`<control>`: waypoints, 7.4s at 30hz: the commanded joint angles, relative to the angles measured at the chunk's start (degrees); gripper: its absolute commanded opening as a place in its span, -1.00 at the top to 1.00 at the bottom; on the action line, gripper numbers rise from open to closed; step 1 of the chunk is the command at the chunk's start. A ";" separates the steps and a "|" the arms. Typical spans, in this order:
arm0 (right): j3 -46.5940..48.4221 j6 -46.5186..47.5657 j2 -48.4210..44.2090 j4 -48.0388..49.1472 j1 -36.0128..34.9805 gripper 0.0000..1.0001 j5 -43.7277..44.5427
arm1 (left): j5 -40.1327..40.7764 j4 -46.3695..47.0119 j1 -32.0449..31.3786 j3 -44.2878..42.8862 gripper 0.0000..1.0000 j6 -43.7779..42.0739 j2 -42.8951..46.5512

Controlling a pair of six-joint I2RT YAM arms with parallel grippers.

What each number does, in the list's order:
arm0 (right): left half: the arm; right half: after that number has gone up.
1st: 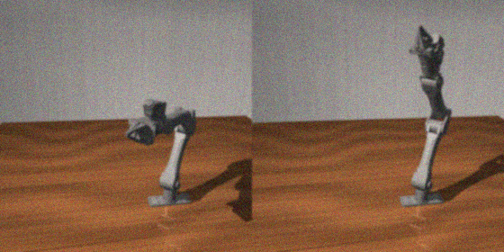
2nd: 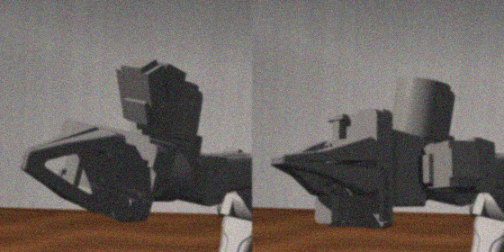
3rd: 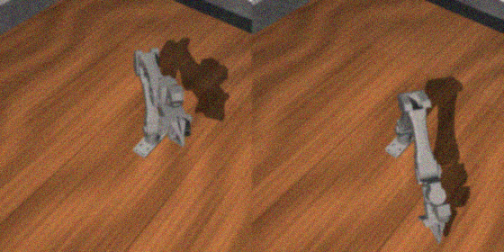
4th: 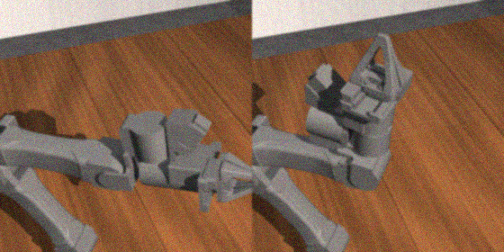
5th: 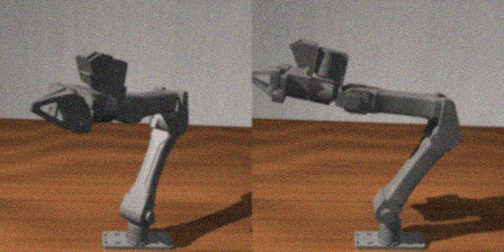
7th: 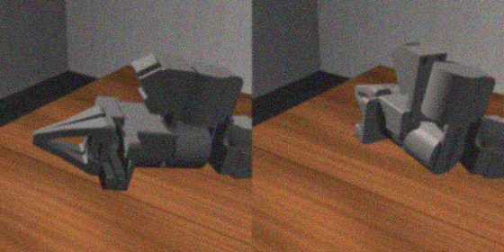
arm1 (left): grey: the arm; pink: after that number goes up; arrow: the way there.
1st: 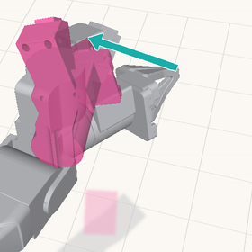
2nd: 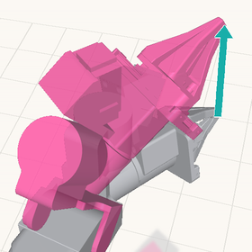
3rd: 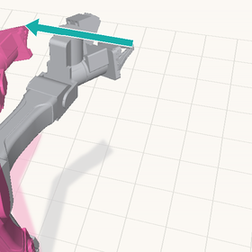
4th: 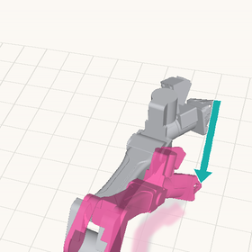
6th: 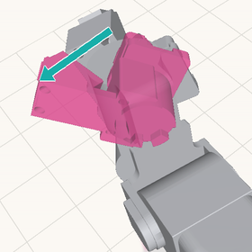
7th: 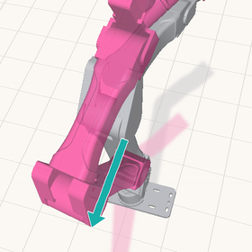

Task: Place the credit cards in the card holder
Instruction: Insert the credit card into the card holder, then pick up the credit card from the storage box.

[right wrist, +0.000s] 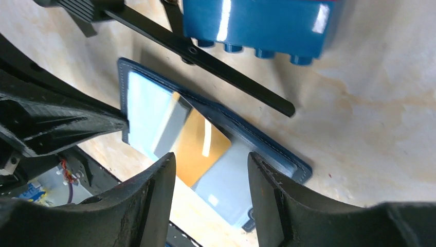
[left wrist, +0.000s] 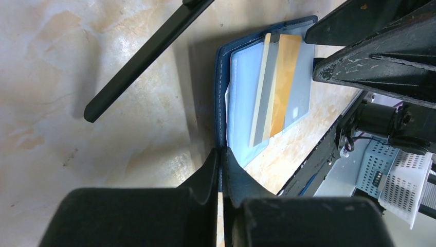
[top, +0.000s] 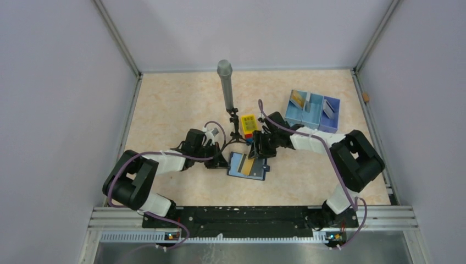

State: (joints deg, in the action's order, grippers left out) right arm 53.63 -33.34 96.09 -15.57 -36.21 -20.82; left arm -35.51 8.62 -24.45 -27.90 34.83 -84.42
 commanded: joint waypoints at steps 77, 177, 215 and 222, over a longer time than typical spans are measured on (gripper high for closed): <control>-10.11 -9.37 -2.34 3.31 -7.21 1.00 17.04 | 4.11 1.57 0.10 1.53 1.00 0.28 2.78; -1.55 3.95 -23.57 -9.31 6.68 -0.47 37.82 | 5.15 9.50 -7.87 7.34 0.40 11.15 7.83; 39.51 20.99 18.90 -4.76 18.64 0.10 50.30 | 19.72 -41.97 8.18 -24.67 -0.97 -15.94 24.02; 37.96 20.85 16.73 -4.64 18.67 0.11 50.32 | 19.00 -41.45 8.45 -24.14 -0.97 -15.93 23.44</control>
State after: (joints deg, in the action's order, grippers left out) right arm 90.11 -13.04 114.74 -20.93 -17.61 27.92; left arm -16.58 -34.52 -16.45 -52.73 19.70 -60.80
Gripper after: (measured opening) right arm 0.447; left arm 0.986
